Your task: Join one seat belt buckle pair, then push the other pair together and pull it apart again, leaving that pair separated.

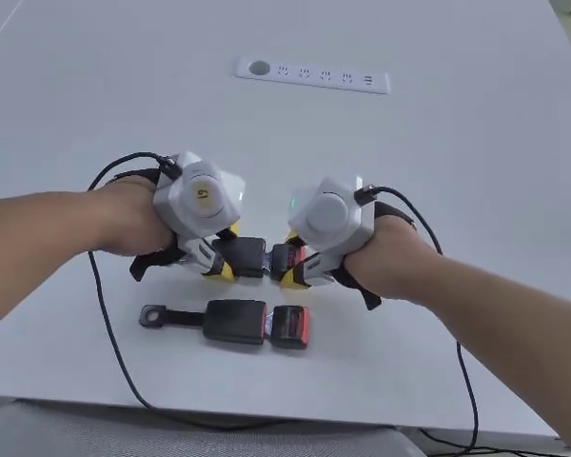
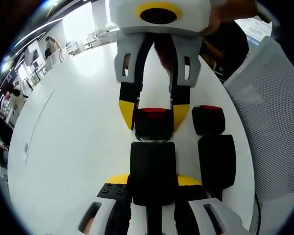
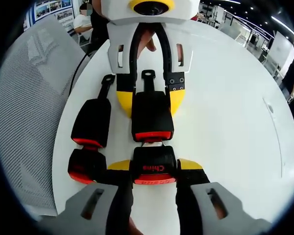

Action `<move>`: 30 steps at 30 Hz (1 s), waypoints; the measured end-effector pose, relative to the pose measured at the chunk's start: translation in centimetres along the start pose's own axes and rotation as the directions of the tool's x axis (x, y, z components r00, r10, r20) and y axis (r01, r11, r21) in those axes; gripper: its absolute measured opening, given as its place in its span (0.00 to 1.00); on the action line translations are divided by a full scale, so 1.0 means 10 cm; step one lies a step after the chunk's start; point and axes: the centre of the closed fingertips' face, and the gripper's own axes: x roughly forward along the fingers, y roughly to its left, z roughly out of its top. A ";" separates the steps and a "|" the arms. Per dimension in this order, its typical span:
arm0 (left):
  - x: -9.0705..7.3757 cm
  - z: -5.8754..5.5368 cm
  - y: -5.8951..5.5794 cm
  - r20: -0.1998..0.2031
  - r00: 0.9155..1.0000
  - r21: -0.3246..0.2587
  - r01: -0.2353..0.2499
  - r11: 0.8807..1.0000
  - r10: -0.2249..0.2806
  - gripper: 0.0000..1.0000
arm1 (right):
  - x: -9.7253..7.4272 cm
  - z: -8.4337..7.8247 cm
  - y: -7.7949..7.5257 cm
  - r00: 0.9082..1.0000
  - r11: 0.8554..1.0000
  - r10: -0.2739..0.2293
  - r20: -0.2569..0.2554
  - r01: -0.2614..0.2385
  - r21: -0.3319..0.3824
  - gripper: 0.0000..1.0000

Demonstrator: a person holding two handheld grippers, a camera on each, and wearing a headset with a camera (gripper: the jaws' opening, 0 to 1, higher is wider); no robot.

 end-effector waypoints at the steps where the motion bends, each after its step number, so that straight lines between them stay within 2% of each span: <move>1: 0.00 0.00 0.00 -0.001 1.000 0.000 0.000 1.000 0.000 0.32 | 0.00 0.00 0.00 1.000 1.000 0.000 0.000 0.000 -0.001 0.31; 17: 0.02 -0.02 0.03 -0.007 1.000 -0.003 -0.006 1.000 0.006 0.33 | 0.00 -0.01 0.00 1.000 1.000 0.008 0.007 -0.008 0.006 0.32; 25: 0.00 -0.02 -0.01 0.023 1.000 -0.018 -0.014 1.000 0.015 0.32 | 0.00 -0.01 0.01 1.000 1.000 -0.007 -0.010 0.007 0.008 0.32; 30: 0.00 0.00 -0.02 0.014 1.000 -0.018 -0.015 1.000 0.015 0.32 | 0.00 -0.01 0.01 1.000 1.000 -0.007 -0.014 0.007 -0.001 0.32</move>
